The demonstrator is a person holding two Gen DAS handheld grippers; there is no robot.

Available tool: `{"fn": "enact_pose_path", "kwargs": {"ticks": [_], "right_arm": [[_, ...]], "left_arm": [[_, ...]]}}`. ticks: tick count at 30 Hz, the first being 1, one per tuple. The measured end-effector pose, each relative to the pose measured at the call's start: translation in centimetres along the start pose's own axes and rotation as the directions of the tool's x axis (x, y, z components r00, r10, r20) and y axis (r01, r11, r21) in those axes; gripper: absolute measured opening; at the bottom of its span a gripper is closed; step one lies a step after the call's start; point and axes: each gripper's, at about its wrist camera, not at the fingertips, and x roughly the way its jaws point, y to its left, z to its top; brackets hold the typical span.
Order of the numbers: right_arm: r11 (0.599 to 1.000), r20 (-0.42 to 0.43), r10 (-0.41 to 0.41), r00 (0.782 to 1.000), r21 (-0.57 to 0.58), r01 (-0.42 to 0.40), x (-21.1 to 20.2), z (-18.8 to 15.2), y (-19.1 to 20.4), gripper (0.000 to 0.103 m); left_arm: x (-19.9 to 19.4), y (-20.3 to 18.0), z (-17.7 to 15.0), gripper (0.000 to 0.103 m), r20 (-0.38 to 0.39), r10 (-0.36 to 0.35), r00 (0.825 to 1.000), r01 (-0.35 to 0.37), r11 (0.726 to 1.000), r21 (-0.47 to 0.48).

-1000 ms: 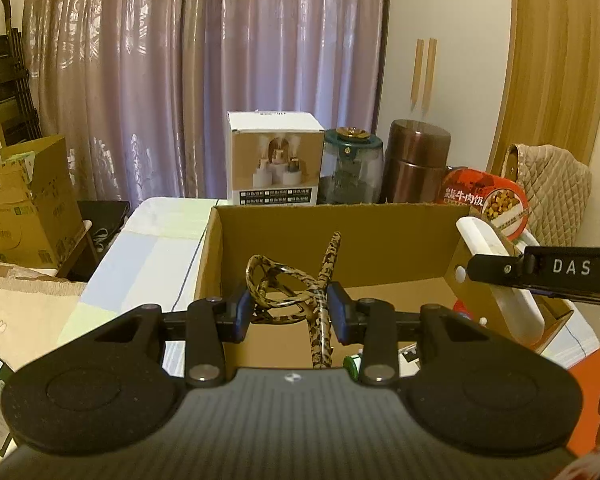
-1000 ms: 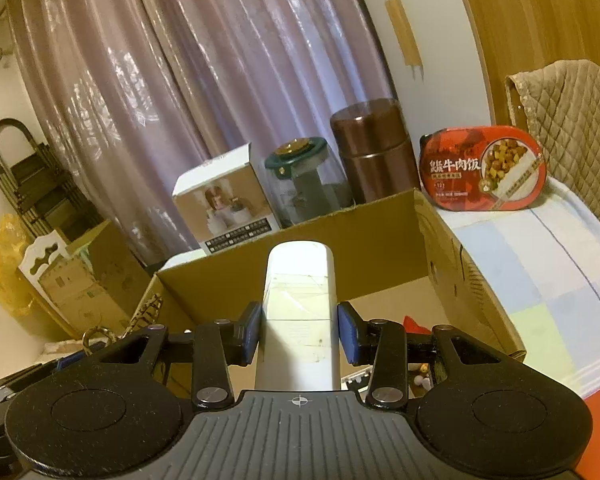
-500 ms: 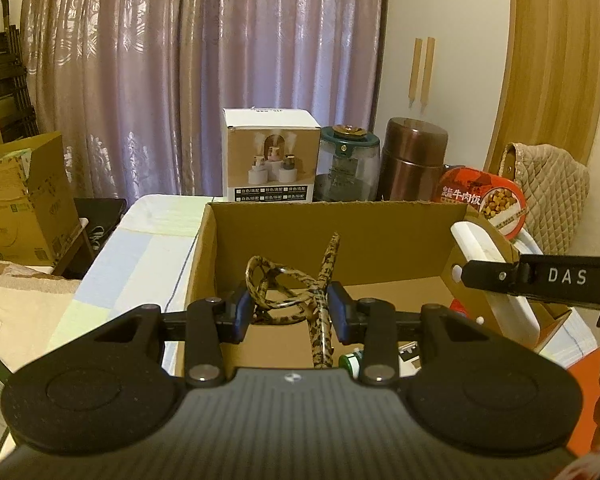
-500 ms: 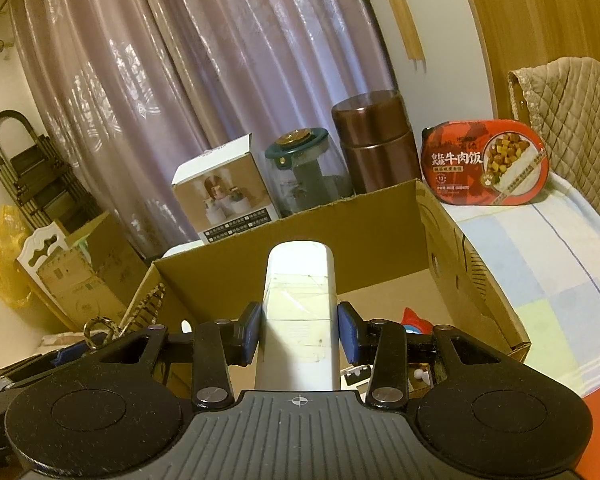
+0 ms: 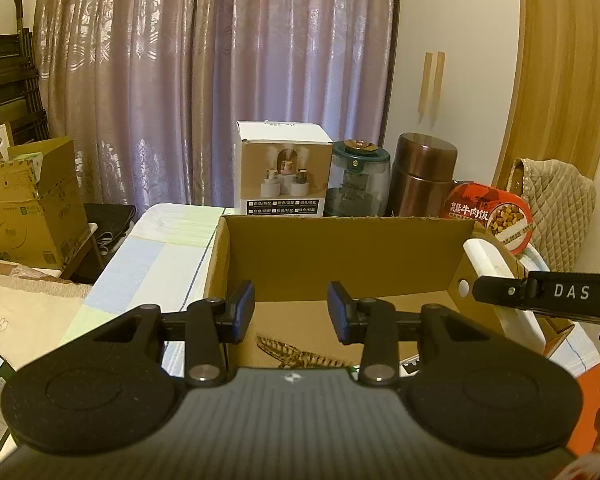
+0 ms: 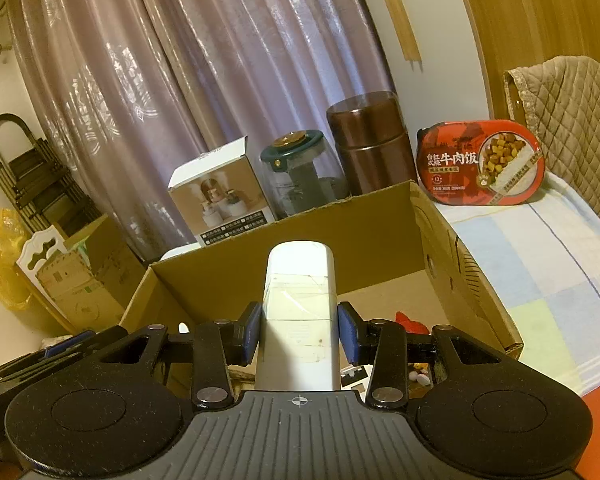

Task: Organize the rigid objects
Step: 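Lower the cord into the box and open the left gripper while the right gripper releases the white device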

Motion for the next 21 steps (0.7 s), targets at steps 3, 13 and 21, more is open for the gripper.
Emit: {"fn": "enact_pose_path", "kwargs": {"ticks": [3, 13, 21], "right_arm": [[1.0, -0.001, -0.001, 1.0, 0.0, 0.001, 0.03, -0.02, -0.02, 0.037], [1.0, -0.002, -0.008, 1.0, 0.002, 0.008, 0.03, -0.03, -0.33, 0.038], [1.0, -0.006, -0.014, 1.0, -0.004, 0.014, 0.43, -0.27, -0.58, 0.038]], "left_arm": [[-0.12, 0.01, 0.08, 0.035, 0.004, 0.001, 1.0, -0.001, 1.0, -0.002], [-0.15, -0.12, 0.01, 0.035, 0.001, -0.006, 1.0, 0.006, 1.0, 0.001], [-0.21, -0.19, -0.03, 0.035, 0.002, -0.008, 1.0, 0.008, 1.0, 0.003]]}}
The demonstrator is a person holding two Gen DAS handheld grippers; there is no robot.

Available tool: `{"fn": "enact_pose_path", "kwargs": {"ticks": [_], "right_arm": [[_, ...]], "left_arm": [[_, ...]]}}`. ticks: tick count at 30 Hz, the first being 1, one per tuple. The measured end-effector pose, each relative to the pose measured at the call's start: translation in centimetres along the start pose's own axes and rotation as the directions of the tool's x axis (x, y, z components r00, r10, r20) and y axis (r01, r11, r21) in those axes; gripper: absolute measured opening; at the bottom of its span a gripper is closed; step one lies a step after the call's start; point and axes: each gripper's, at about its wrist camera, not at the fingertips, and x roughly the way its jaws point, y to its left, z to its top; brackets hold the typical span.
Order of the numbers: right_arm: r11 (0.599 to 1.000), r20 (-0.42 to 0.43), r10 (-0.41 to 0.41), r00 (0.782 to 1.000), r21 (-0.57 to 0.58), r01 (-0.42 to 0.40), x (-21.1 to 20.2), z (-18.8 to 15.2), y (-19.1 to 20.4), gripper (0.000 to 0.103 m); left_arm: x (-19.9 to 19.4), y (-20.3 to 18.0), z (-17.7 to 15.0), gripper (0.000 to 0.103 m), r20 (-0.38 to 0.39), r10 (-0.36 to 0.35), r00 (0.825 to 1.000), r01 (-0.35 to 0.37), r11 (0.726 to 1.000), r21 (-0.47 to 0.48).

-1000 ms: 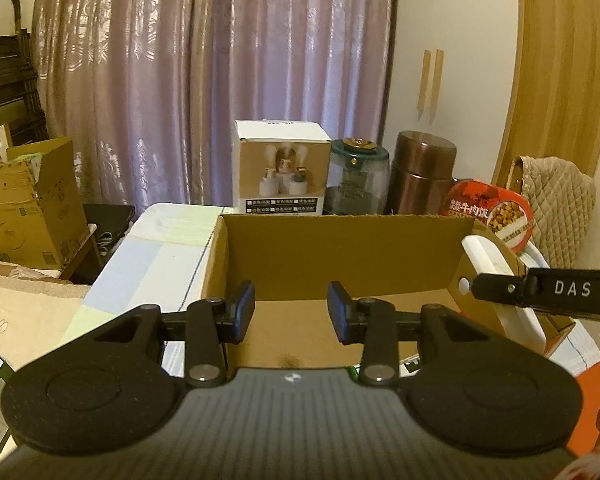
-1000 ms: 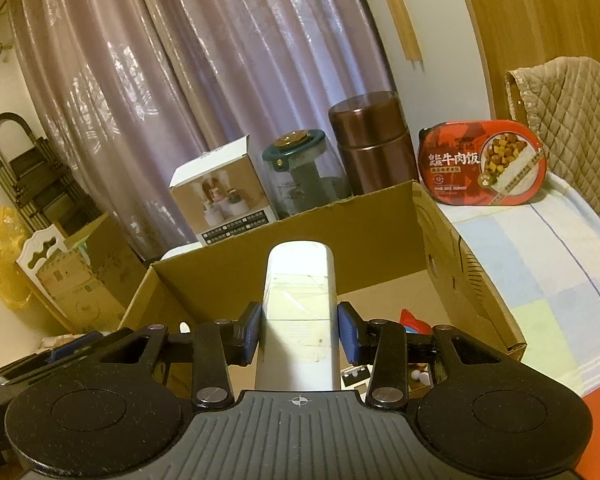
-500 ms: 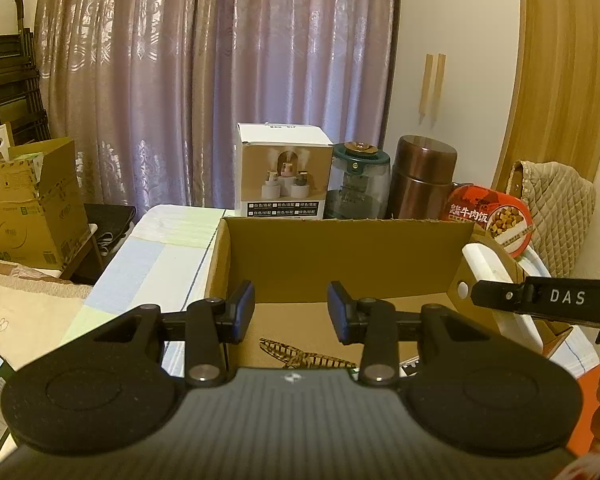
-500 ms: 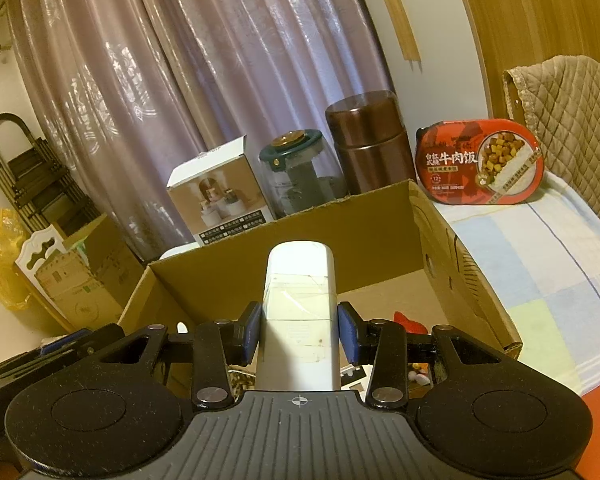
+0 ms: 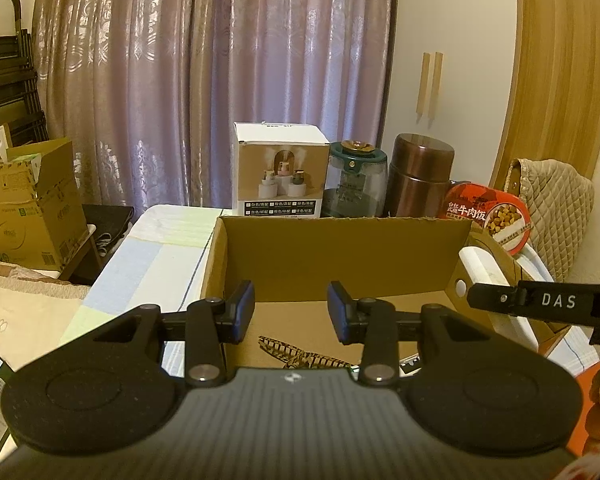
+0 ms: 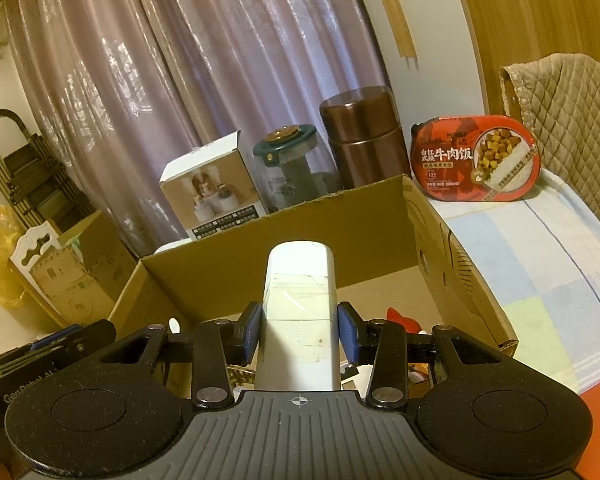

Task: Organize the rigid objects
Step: 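Lower the cord into the box and open the left gripper while the right gripper releases the white device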

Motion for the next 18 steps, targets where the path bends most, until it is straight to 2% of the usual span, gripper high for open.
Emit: {"fn": "enact_pose_path", "kwargs": {"ticks": [4, 5, 6, 8, 18], "right_arm": [[1.0, 0.016, 0.014, 1.0, 0.022, -0.014, 0.0, 0.1, -0.2, 0.04], [1.0, 0.025, 0.012, 1.0, 0.027, -0.013, -0.1, 0.2, -0.3, 0.048], [0.999, 0.039, 0.007, 0.999, 0.033, -0.009, -0.3, 0.3, -0.4, 0.061], [0.999, 0.067, 0.001, 0.998, 0.043, -0.003, -0.8, 0.4, -0.6, 0.069], [0.999, 0.098, -0.01, 0.995, 0.046, 0.005, -1.5, 0.8, -0.8, 0.069]], "left_arm": [[0.1, 0.1, 0.0, 0.035, -0.003, -0.001, 1.0, 0.001, 1.0, 0.003], [0.1, 0.1, 0.0, 0.035, -0.004, -0.002, 1.0, 0.002, 1.0, 0.003], [0.1, 0.1, 0.0, 0.035, -0.004, -0.003, 1.0, 0.003, 1.0, 0.004], [0.1, 0.0, 0.0, 0.035, -0.004, -0.002, 1.0, 0.002, 1.0, 0.004], [0.1, -0.1, 0.0, 0.035, -0.003, -0.003, 1.0, 0.003, 1.0, 0.01]]}}
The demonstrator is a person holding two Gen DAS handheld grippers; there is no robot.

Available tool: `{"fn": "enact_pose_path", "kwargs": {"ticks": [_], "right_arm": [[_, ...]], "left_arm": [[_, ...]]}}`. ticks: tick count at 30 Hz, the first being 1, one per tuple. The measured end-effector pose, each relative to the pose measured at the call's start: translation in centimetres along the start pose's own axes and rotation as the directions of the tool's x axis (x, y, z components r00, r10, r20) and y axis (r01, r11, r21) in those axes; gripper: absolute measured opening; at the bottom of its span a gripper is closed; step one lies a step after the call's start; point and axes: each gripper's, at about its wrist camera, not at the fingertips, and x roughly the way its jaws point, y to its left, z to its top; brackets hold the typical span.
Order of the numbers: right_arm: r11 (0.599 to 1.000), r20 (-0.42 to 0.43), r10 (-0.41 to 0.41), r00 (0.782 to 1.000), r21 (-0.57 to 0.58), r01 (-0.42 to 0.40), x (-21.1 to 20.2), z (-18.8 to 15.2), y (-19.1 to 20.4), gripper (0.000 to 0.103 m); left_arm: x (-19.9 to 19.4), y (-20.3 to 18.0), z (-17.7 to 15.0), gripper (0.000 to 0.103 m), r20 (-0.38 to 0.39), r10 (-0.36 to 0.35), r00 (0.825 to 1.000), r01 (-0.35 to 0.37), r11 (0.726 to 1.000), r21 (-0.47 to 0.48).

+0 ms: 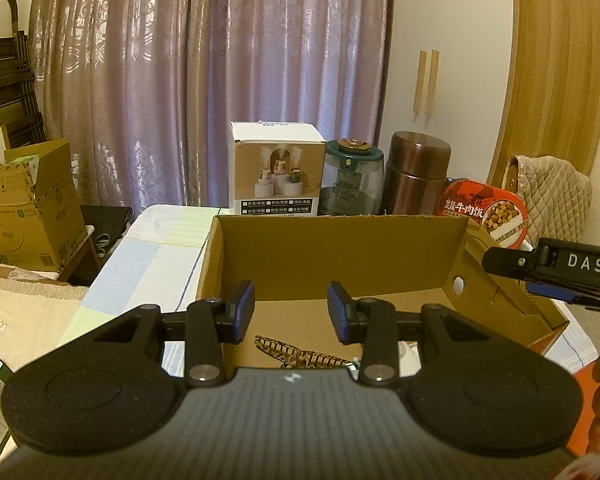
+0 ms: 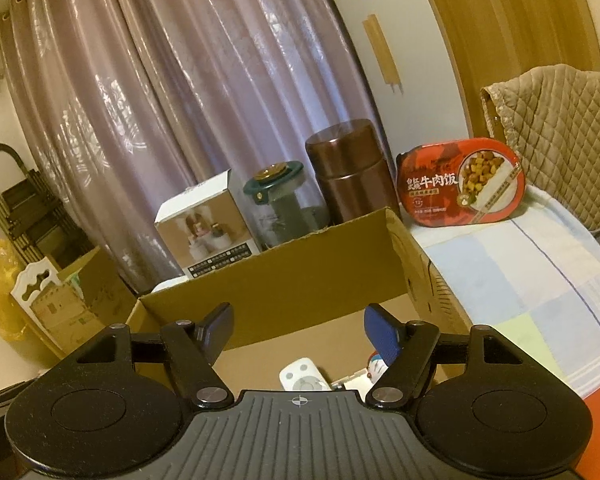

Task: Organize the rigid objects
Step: 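Lower the cord into the box and open the left gripper while the right gripper releases the white device, then withdraw both tools from the box back over the mat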

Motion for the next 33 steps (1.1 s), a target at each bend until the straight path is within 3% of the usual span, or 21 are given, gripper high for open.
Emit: {"fn": "enact_pose_path", "kwargs": {"ticks": [15, 23, 33], "right_arm": [[1.0, 0.018, 0.002, 1.0, -0.026, -0.002, -1.7, -0.2, -0.5, 0.069], [0.999, 0.033, 0.016, 0.999, -0.052, -0.015, -5.1, -1.1, -0.4, 0.069], [0.999, 0.001, 0.002, 1.0, -0.048, -0.002, -9.9, -3.8, -1.9, 0.069]], "left_arm": [[-1.0, -0.2, -0.5, 0.035, 0.01, 0.001, 1.0, -0.001, 1.0, 0.017], [-4.4, 0.0, -0.9, 0.035, 0.05, 0.013, 0.999, -0.014, 1.0, 0.015], [-10.6, 1.3, -5.3, 0.036, 0.029, 0.028, 0.999, -0.028, 1.0, -0.009]]}}
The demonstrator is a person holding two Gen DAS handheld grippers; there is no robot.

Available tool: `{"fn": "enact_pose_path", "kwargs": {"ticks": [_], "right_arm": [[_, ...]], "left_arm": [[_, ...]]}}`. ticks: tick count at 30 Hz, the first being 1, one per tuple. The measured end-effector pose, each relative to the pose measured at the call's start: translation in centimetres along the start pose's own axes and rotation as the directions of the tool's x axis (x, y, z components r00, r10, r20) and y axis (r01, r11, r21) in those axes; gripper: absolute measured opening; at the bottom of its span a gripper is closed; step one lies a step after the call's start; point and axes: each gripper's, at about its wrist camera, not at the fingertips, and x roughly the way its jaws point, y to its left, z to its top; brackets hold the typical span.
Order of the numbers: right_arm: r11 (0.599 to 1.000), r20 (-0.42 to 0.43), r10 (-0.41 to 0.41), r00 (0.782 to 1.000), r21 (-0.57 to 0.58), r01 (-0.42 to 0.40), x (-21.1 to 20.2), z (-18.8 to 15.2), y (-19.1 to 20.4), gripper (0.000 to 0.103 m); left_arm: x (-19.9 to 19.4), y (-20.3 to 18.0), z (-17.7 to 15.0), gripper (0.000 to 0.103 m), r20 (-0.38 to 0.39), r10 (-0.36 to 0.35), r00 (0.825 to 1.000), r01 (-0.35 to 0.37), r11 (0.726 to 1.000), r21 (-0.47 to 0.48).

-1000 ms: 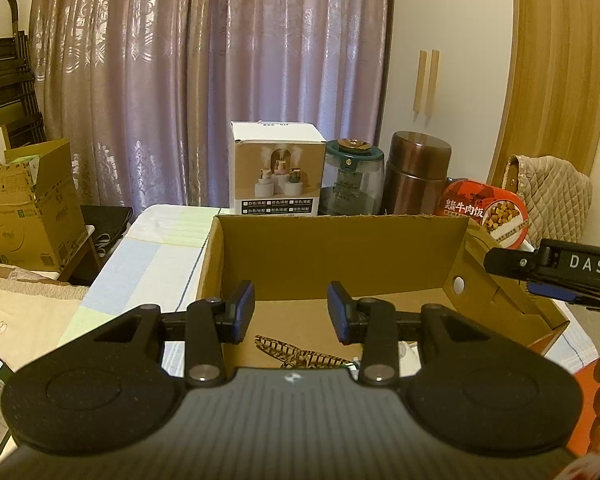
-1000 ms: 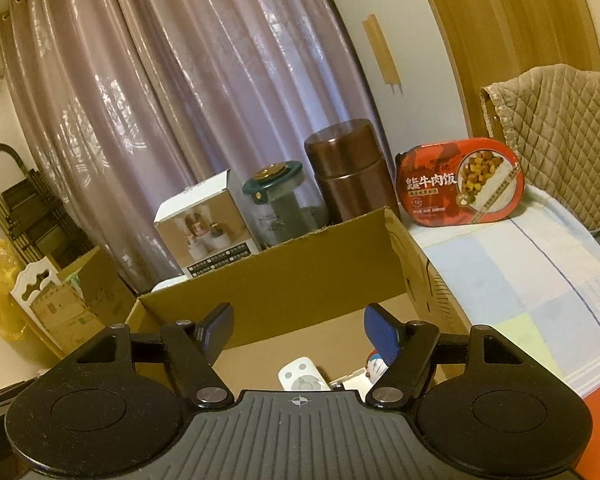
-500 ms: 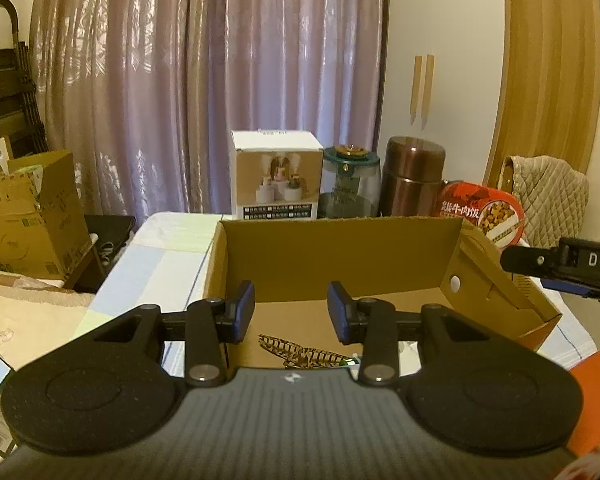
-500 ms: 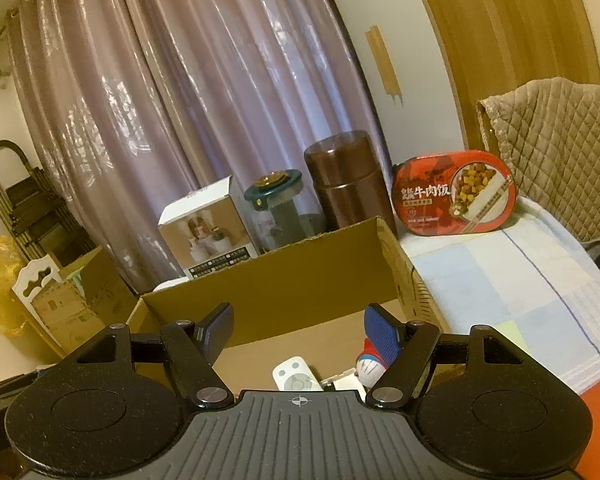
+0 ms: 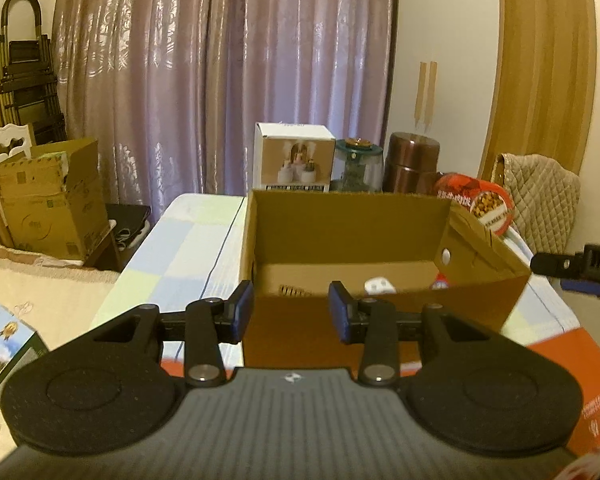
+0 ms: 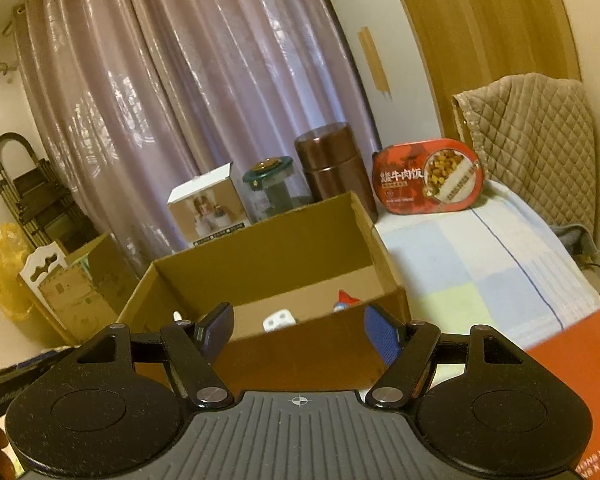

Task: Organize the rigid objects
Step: 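Withdraw both tools from the box back over the mat, then grasp the white remote with the right gripper while the left gripper approaches the wire rack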

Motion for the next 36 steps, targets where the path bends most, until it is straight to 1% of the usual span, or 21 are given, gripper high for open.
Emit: {"fn": "enact_pose_path", "kwargs": {"ticks": [3, 6, 9, 13, 17, 19, 21, 24, 25, 28, 30, 34, 36], "right_arm": [[1.0, -0.004, -0.001, 1.0, -0.014, 0.001, -1.2, -0.7, -0.1, 0.069], [1.0, -0.021, -0.003, 1.0, -0.026, 0.003, -2.2, -1.6, -0.2, 0.069], [0.998, -0.049, 0.012, 0.999, -0.069, -0.015, -3.1, -3.1, 0.0, 0.069], [0.986, -0.122, 0.052, 0.991, -0.148, -0.07, -4.0, -5.6, 0.3, 0.069], [0.96, -0.221, 0.095, 0.971, -0.238, -0.149, -4.5, -8.8, 0.9, 0.069], [0.934, -0.281, 0.117, 0.953, -0.295, -0.202, -4.5, -10.5, 1.3, 0.069], [0.893, -0.358, 0.138, 0.923, -0.359, -0.272, -4.3, -12.4, 1.8, 0.069], [0.824, -0.415, 0.147, 0.898, -0.451, -0.343, -4.1, -14.6, 2.1, 0.069], [0.809, -0.428, 0.149, 0.891, -0.466, -0.359, -4.0, -15.1, 2.1, 0.069], [0.779, -0.454, 0.139, 0.88, -0.499, -0.381, -3.5, -16.0, 2.0, 0.069], [0.752, -0.459, 0.137, 0.878, -0.529, -0.393, -3.1, -16.4, 2.3, 0.069], [0.669, -0.48, 0.137, 0.866, -0.6, -0.439, -1.9, -17.4, 3.2, 0.069], [0.643, -0.496, 0.129, 0.859, -0.618, -0.453, -1.2, -17.8, 3.5, 0.069]], "left_arm": [[-1.8, 0.2, -1.5, 0.041, -0.003, -0.005, 1.0, 0.005, 1.0, 0.012], [-3.2, 0.4, -3.0, 0.041, -0.014, -0.019, 1.0, 0.02, 0.999, 0.028], [-4.3, 0.7, -4.7, 0.041, -0.027, -0.022, 0.999, 0.024, 0.998, 0.062], [-5.5, 1.5, -7.1, 0.042, -0.059, -0.024, 0.998, 0.029, 0.995, 0.094], [-6.3, 1.9, -8.8, 0.044, -0.086, -0.026, 0.996, 0.035, 0.994, 0.101], [-6.6, 2.0, -9.6, 0.044, -0.095, -0.028, 0.995, 0.039, 0.993, 0.113], [-6.8, 2.0, -10.3, 0.045, -0.092, -0.04, 0.995, 0.052, 0.991, 0.124], [-7.0, 1.9, -11.2, 0.046, -0.09, -0.062, 0.994, 0.074, 0.987, 0.141], [-6.8, 1.8, -11.4, 0.047, -0.097, -0.065, 0.993, 0.079, 0.986, 0.147], [-6.0, 1.4, -11.7, 0.047, -0.124, -0.075, 0.989, 0.094, 0.984, 0.153], [-5.5, 1.2, -11.9, 0.049, -0.138, -0.079, 0.987, 0.101, 0.982, 0.157], [-4.8, 1.0, -12.1, 0.05, -0.161, -0.085, 0.983, 0.111, 0.981, 0.158], [-4.7, 1.0, -12.3, 0.05, -0.166, -0.084, 0.982, 0.111, 0.981, 0.158]]}}
